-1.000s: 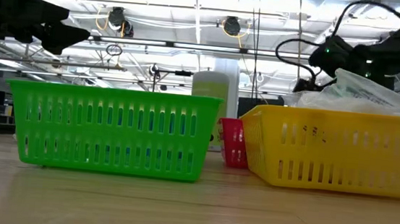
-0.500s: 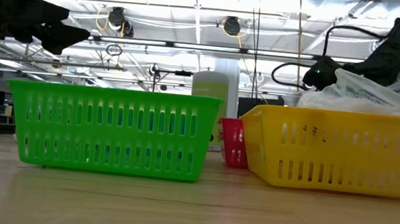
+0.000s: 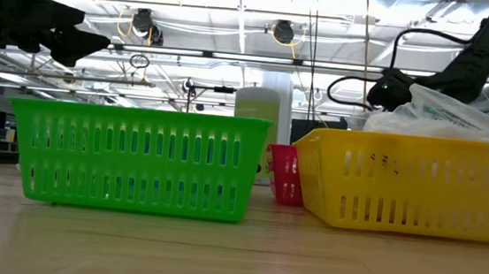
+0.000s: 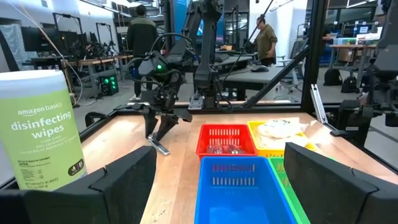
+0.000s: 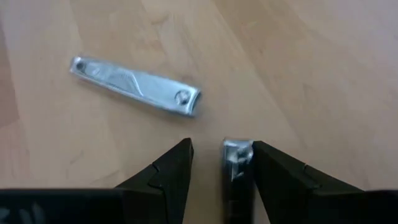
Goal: Pick & Place Travel size toiletries
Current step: Put the nail cutter into the red basket
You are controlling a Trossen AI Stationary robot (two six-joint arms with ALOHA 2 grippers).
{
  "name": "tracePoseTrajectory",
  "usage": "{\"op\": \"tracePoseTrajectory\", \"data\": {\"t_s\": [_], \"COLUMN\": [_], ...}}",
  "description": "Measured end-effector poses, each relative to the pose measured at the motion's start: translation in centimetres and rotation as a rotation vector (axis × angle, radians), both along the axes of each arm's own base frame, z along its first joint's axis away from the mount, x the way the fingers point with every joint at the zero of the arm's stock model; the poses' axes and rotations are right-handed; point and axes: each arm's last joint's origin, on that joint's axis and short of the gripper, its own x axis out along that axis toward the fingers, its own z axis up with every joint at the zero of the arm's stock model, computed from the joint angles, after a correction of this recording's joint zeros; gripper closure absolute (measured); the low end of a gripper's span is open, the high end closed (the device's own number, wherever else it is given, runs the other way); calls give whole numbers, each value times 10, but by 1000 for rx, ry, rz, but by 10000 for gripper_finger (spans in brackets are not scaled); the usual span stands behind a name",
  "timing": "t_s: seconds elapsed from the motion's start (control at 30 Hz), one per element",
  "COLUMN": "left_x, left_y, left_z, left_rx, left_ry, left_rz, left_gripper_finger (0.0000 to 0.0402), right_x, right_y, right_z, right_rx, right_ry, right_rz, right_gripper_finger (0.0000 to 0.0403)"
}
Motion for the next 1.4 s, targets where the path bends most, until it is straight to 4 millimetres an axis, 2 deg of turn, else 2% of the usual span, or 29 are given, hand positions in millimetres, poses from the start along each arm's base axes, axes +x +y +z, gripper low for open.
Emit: {"op": "tracePoseTrajectory", "data": {"t_s": [0.4, 0.93, 1.4], "left_x": [0, 0, 0], "left_y": [0, 0, 0], "left_z": [0, 0, 0], "left_rx": [0, 0, 0], "left_ry": [0, 0, 0], "left_rz": [0, 0, 0], "left_gripper_finger": [55, 55, 55], "right_x": [-5, -16, -8], "right_y": [3, 10, 5], "right_z": [10, -3, 5], "right_rx": [-37, -32, -96], "right_ry": [11, 21, -138], "right_rz": [-15, -17, -25], "right_gripper_finger": [252, 357, 357]}}
